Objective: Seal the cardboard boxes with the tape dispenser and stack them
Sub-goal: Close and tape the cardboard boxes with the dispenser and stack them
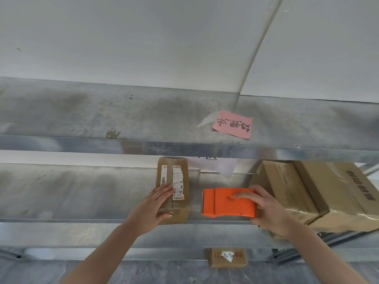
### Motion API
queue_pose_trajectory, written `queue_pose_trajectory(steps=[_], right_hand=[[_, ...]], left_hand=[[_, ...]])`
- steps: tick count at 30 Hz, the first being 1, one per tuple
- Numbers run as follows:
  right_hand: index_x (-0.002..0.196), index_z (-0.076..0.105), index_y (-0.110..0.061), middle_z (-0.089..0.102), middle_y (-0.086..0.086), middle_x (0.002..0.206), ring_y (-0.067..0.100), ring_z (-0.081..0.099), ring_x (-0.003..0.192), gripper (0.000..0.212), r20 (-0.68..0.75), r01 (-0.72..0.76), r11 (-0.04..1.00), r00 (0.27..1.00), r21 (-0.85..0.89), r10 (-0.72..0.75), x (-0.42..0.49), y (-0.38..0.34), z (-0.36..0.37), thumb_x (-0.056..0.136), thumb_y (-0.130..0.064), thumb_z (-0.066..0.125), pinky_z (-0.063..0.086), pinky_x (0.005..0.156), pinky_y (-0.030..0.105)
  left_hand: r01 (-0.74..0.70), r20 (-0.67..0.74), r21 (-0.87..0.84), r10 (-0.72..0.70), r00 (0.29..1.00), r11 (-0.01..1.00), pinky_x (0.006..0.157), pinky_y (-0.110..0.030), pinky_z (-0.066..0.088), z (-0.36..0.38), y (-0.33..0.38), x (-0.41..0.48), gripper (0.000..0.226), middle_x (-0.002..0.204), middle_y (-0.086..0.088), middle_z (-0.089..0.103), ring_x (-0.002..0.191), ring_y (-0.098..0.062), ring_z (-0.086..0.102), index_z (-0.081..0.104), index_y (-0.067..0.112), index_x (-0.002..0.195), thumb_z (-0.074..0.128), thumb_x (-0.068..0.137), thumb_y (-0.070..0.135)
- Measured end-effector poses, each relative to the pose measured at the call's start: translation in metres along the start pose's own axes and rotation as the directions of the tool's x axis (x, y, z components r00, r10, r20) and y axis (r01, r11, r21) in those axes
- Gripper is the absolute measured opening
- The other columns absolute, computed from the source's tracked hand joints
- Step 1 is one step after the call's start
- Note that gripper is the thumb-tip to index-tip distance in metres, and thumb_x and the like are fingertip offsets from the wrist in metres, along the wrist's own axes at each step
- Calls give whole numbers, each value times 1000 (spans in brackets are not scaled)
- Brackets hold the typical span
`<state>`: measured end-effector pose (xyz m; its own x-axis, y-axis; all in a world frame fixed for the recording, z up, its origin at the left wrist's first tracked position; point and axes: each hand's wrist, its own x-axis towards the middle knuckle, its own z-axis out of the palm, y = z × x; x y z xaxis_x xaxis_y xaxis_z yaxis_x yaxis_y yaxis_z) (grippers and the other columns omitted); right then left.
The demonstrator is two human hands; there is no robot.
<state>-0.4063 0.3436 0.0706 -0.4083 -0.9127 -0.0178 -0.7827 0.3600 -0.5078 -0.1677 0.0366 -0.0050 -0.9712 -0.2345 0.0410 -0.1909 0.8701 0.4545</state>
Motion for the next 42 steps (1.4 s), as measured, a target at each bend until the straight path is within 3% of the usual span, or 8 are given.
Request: queue_pose_trajectory(steps=[12, 17, 25, 30, 33, 36, 39, 42], right_hand=[[128, 24, -64, 33, -1, 126, 12, 37, 109, 89, 14, 63, 990, 998, -125, -62, 31, 9, 44, 76, -14, 76, 47, 82, 25], [120, 33, -71, 33, -3, 125, 20, 44, 113, 89, 38, -8, 994, 999, 106, 4, 34, 16, 63, 74, -9, 77, 48, 92, 28], [109, 41, -72, 26, -5, 129, 19, 39, 119, 77, 145, -128, 986, 983, 111, 111, 44, 38, 76, 76, -10, 74, 42, 100, 25], [121, 42, -57, 23, -3, 137, 21, 35, 125, 61, 162, -86, 996, 983, 7, 84, 49, 29, 74, 83, -21, 74, 40, 103, 28], [125, 37, -58, 16, -6, 147, 29, 23, 138, 59, 173, -83, 995, 981, -47, 90, 45, 26, 76, 78, -52, 73, 37, 111, 41], [134, 40, -51, 15, -7, 156, 22, -3, 149, 61, 94, -36, 992, 994, -121, 47, 48, 8, 73, 78, -73, 51, 23, 118, 46], [135, 45, -47, 25, -16, 154, 9, 8, 147, 58, -58, 49, 993, 997, -104, -55, 60, -37, 72, 82, -72, 43, 17, 113, 31], [137, 47, -43, 33, -14, 153, 10, 30, 141, 65, -21, 101, 995, 995, 7, -101, 80, -76, 87, 82, -76, 42, 32, 116, 36]], left_hand=[[33, -1, 14, -33, 999, 999, 119, -37, 22, 4, -1, 1, 84, 156, 24, 8, 145, 2, -2, 15, 36, 150, 68, 85, 38], [-3, 15, -19, 4, 1000, 1000, 119, -30, 14, 0, 2, 2, 80, 155, 22, 7, 144, 3, -3, 17, 33, 149, 67, 86, 35], [2, -34, -129, -6, 999, 992, 119, -29, 15, -10, -8, -10, 77, 156, 19, 14, 145, 0, 5, 22, 31, 148, 64, 85, 42], [71, 124, -126, -56, 991, 989, 119, -27, 5, -11, 13, 0, 85, 152, 33, -1, 141, 10, -9, 8, 42, 147, 32, 77, 83], [77, 39, -85, -74, 996, 993, 120, -28, 8, -8, 15, -2, 84, 152, 33, 3, 141, 11, -7, 16, 38, 149, 17, 79, 84], [30, -24, 89, -28, 999, 996, 119, -34, 17, -2, 10, -3, 79, 157, 18, 16, 146, 0, 4, 23, 28, 150, 14, 87, 75], [-29, 25, 319, 23, 999, 947, 106, -43, 43, 0, 10, -1, 68, 149, 0, 41, 141, -16, 27, 30, 18, 146, 10, 97, 61], [-1, 16, 330, -4, 1000, 944, 105, -46, 43, -4, 18, 2, 66, 150, -1, 40, 142, -15, 21, 30, 18, 145, 8, 98, 59]])
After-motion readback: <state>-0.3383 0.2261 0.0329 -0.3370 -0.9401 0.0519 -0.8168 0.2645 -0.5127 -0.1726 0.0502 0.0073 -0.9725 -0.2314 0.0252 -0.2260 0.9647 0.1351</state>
